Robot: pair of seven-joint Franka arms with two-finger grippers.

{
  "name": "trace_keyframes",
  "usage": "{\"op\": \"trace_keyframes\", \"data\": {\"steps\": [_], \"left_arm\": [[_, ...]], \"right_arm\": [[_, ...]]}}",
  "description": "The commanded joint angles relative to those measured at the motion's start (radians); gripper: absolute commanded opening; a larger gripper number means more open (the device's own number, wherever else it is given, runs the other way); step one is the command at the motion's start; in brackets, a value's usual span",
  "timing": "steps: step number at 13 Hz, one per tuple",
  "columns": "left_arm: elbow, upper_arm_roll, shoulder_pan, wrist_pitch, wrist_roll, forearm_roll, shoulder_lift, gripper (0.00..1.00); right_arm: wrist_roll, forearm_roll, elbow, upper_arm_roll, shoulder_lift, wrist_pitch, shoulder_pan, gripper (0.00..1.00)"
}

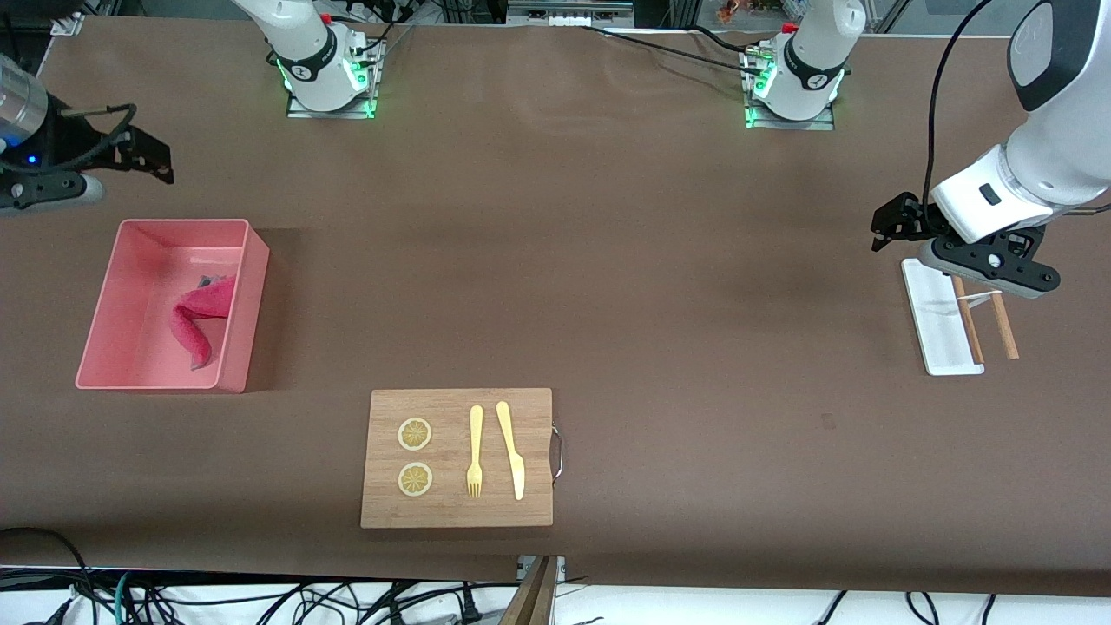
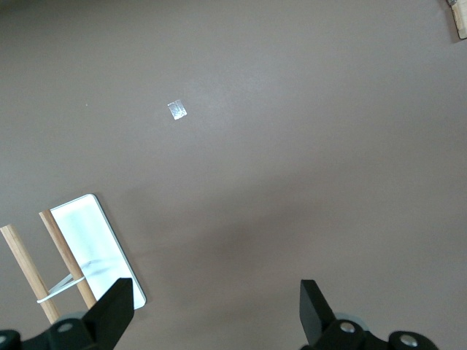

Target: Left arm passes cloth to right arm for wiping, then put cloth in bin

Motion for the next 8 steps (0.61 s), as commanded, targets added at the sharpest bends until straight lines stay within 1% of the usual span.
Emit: {"op": "trace_keyframes", "data": {"steps": [1,5,8], "left_arm": [[0.029,0.002,-0.007,-0.008,-0.003,0.017,0.016,1.00],[0.029,0.002,-0.007,-0.008,-0.003,0.017,0.014,1.00],[0.029,0.004,-0.007,-0.008,-0.003,0.017,0.014,1.00]], "right_arm": [[0.037,0.046,0.041,0.008,-0.018,-0.050,-0.008,1.00],[0.023,0.048,0.061,-0.002,-0.004,-0.043,-0.006,1.00],[0.023,0.046,0.073,0.001,0.002,-0.044,-0.006,1.00]]}}
